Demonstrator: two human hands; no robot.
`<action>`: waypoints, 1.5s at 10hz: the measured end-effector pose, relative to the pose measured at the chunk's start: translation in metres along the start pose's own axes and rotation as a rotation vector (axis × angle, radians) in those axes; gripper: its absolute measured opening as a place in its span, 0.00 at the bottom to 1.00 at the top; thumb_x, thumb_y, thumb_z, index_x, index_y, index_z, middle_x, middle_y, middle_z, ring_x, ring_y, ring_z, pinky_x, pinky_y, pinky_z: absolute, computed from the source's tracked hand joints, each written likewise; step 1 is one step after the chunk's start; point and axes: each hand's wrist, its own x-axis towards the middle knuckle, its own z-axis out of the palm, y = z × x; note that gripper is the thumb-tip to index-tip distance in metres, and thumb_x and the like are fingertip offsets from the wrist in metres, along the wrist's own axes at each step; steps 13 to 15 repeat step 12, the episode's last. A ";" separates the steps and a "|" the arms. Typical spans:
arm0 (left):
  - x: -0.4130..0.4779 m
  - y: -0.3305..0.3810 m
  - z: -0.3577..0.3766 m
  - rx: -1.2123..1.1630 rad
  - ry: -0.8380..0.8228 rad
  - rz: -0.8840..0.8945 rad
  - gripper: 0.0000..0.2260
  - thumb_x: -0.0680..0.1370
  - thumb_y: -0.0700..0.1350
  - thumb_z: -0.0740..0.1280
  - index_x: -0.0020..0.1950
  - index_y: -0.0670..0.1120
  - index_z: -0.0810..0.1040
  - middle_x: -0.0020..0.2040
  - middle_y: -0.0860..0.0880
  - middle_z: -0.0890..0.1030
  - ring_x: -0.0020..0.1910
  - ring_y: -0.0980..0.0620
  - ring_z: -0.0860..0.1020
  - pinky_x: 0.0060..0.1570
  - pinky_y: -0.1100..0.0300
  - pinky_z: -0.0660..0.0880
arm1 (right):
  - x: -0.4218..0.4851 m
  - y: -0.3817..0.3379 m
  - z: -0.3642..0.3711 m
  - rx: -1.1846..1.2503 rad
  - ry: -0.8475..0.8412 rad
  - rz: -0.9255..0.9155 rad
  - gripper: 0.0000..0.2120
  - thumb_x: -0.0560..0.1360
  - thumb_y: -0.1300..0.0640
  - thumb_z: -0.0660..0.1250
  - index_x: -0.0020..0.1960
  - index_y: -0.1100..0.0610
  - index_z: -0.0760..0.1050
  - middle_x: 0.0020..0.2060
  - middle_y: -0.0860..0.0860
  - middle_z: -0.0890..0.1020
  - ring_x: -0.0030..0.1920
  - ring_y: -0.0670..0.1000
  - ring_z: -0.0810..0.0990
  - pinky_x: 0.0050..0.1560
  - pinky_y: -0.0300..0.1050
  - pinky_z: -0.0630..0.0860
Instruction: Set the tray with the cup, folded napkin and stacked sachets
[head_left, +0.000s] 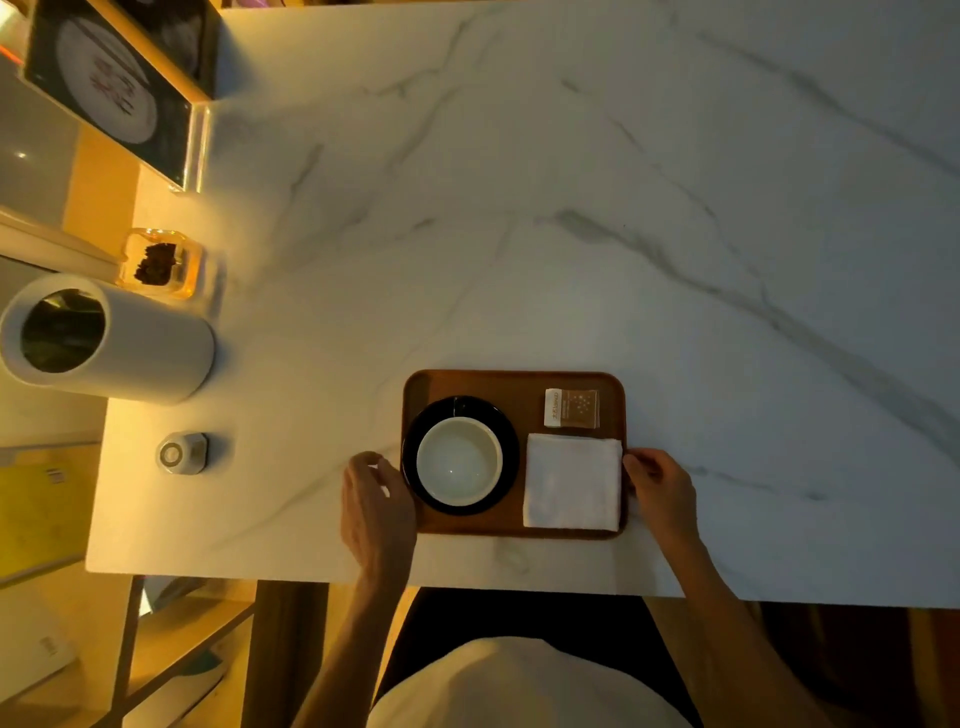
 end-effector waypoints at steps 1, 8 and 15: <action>0.018 -0.020 0.008 0.121 -0.320 -0.046 0.17 0.83 0.51 0.57 0.67 0.43 0.72 0.62 0.43 0.78 0.60 0.43 0.77 0.59 0.43 0.76 | -0.003 0.000 -0.001 0.087 -0.004 0.058 0.10 0.77 0.54 0.66 0.55 0.58 0.78 0.50 0.55 0.83 0.48 0.52 0.80 0.51 0.45 0.76; 0.035 -0.033 0.016 -0.145 -0.430 -0.090 0.11 0.81 0.46 0.64 0.61 0.44 0.73 0.55 0.43 0.79 0.51 0.46 0.79 0.52 0.46 0.80 | -0.010 -0.012 0.002 0.217 0.074 0.186 0.13 0.74 0.53 0.70 0.56 0.58 0.80 0.51 0.55 0.83 0.51 0.55 0.79 0.54 0.50 0.77; 0.030 -0.010 -0.014 0.112 -0.563 0.047 0.13 0.84 0.42 0.54 0.64 0.39 0.73 0.63 0.39 0.75 0.60 0.40 0.74 0.61 0.47 0.73 | -0.025 -0.041 -0.016 -0.101 -0.049 0.017 0.14 0.80 0.55 0.61 0.61 0.60 0.78 0.56 0.60 0.82 0.55 0.59 0.79 0.59 0.53 0.75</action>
